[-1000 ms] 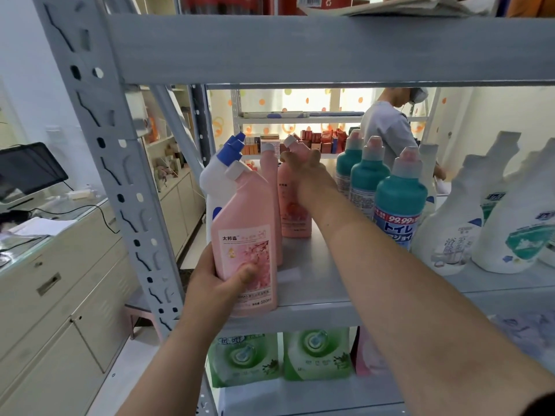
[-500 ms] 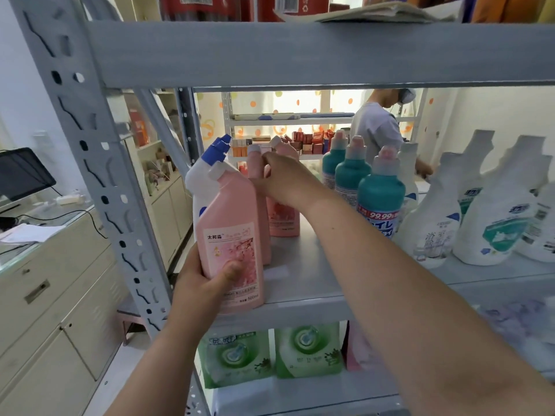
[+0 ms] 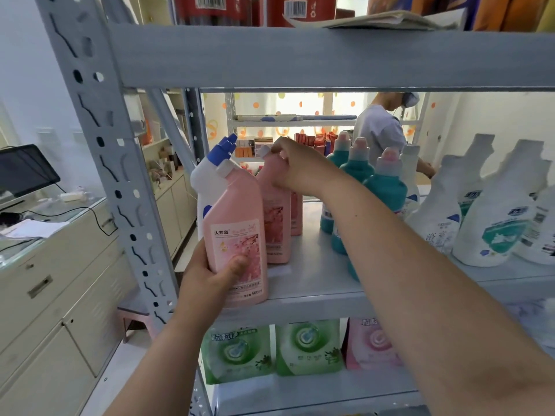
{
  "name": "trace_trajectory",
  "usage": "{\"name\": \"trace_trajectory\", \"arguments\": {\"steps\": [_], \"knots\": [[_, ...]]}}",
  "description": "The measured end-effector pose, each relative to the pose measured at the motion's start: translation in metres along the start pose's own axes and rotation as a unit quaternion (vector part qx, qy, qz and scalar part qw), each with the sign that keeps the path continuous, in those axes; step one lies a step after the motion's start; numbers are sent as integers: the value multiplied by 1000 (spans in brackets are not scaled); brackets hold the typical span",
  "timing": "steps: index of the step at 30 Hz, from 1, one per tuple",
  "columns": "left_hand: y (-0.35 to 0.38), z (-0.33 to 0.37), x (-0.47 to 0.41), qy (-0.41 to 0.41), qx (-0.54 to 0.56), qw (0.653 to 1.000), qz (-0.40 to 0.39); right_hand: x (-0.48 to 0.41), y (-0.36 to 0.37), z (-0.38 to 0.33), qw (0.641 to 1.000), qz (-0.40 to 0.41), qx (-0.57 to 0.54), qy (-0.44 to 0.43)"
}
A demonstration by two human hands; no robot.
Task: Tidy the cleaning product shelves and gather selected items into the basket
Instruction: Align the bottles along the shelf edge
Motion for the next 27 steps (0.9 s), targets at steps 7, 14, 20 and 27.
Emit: {"name": "trace_trajectory", "arguments": {"steps": [7, 14, 20, 27], "knots": [[0, 3, 0, -1, 7, 1000, 1, -8, -7, 6, 995, 17, 96, -23], [0, 3, 1, -6, 17, 1000, -2, -24, -11, 29, 991, 62, 121, 16], [0, 3, 1, -10, 10, 1000, 1, -26, -13, 35, 991, 71, 112, 27], [0, 7, 4, -19, 13, 1000, 1, -18, -13, 36, 993, 52, 76, 72]]}}
Point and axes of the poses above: each hand's wrist, its own x-axis away from the middle knuckle, its own y-axis out of the palm, z = x × y, the point moved 5 cm from there along -x, towards the middle knuckle, and after that the axes turned 14 degrees about -x, right-handed, at the moved point
